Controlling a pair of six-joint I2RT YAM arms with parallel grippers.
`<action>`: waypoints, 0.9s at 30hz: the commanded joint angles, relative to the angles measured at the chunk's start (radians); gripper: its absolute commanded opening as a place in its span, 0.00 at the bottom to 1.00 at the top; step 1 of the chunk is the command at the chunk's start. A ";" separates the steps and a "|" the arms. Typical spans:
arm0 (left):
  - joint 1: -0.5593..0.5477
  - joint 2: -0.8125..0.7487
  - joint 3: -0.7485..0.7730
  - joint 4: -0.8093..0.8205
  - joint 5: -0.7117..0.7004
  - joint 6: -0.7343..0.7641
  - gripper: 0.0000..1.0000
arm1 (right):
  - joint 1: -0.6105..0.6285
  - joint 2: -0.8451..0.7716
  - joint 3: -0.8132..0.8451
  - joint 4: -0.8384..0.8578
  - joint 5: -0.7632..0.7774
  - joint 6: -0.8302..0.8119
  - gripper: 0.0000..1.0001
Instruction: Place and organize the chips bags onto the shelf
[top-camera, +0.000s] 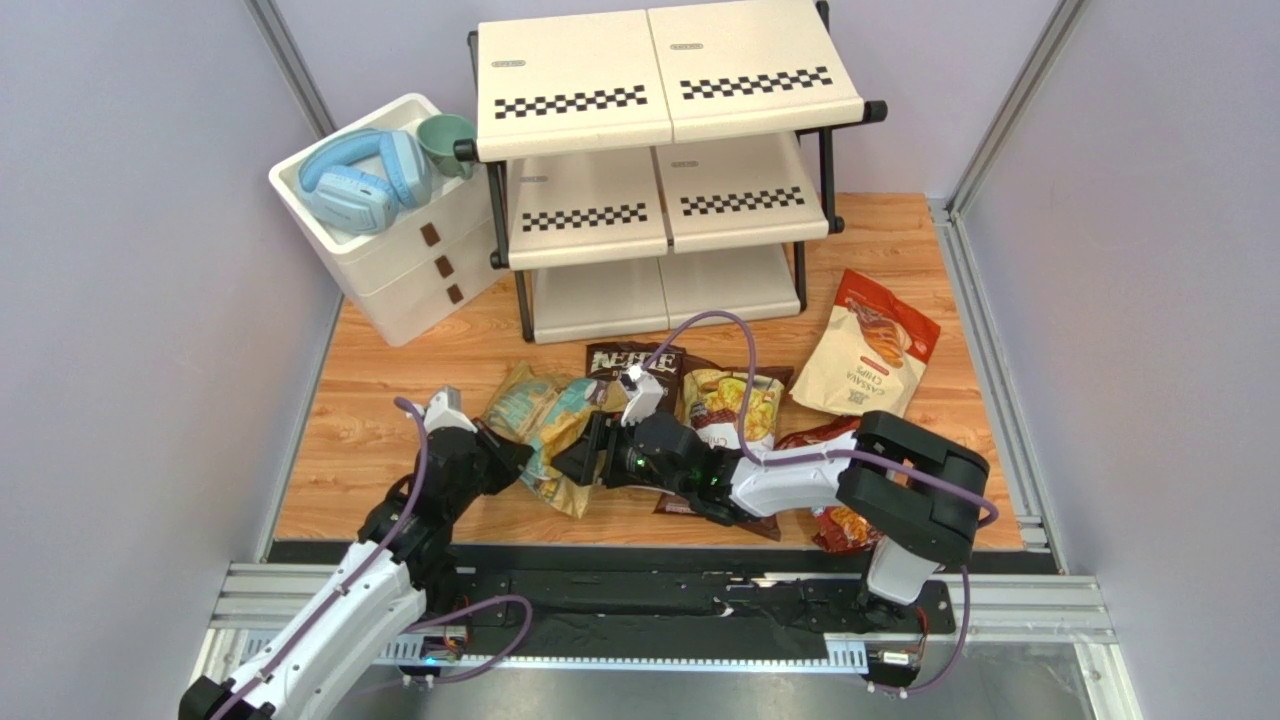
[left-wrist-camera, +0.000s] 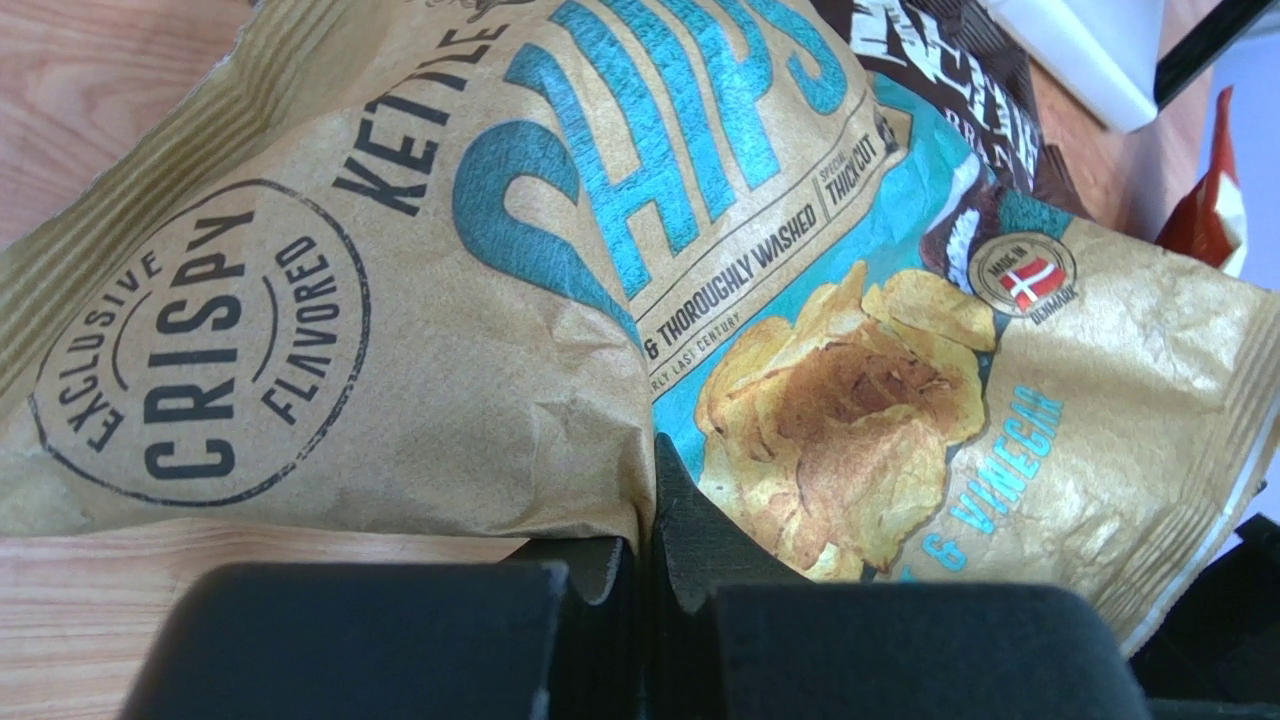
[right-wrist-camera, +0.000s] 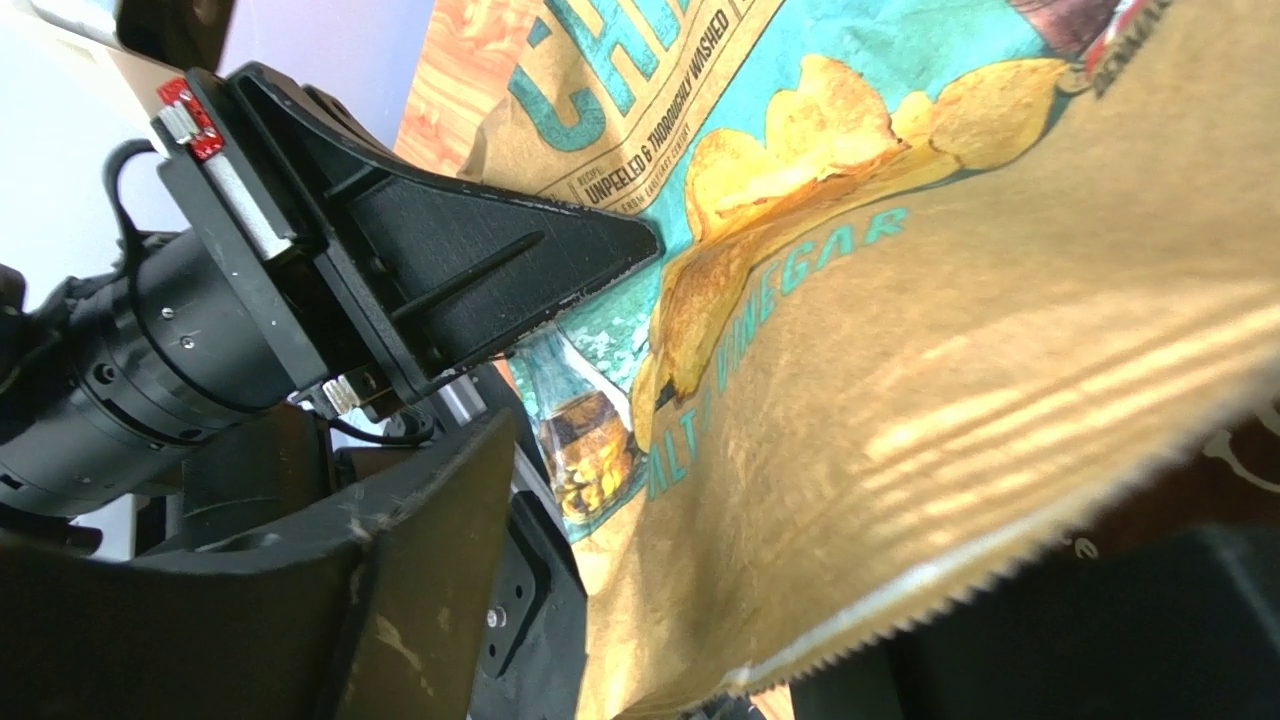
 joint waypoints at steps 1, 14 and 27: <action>-0.001 0.015 0.060 0.050 0.062 0.104 0.00 | 0.006 0.010 0.050 0.033 -0.008 -0.004 0.65; -0.001 -0.181 0.062 -0.115 0.047 0.128 0.00 | 0.005 0.087 0.177 -0.076 0.037 -0.053 0.04; -0.003 -0.275 0.264 -0.399 0.033 0.152 0.82 | 0.002 -0.083 0.320 -0.367 0.122 -0.374 0.00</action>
